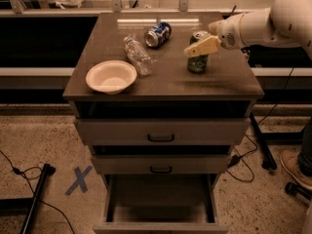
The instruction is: Place green can into bottom drawer
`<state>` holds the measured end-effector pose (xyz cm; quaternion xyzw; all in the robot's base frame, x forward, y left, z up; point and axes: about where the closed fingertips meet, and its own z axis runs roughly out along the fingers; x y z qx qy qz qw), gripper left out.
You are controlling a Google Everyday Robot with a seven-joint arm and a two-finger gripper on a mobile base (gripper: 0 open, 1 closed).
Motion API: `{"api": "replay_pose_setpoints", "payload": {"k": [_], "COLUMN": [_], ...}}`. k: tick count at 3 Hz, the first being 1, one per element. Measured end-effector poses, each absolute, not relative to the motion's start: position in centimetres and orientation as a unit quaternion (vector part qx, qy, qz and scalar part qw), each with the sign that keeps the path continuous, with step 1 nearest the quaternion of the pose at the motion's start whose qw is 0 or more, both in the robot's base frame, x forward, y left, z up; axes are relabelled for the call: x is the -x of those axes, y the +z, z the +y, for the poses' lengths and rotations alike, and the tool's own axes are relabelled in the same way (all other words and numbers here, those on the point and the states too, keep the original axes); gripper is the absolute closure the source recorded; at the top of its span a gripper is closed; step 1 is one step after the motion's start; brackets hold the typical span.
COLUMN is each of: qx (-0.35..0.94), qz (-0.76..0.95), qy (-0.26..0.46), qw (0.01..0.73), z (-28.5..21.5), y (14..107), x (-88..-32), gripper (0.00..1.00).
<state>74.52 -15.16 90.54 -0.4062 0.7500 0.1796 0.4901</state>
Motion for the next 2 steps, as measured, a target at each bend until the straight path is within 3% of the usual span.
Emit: {"api": "replay_pose_setpoints", "payload": {"k": [2], "qx": [0.424], "qz": [0.737], "qy": [0.206], "qw": [0.484], "z": [-15.02], "y": [90.14], "x": [-74.27], "gripper": [0.65]}}
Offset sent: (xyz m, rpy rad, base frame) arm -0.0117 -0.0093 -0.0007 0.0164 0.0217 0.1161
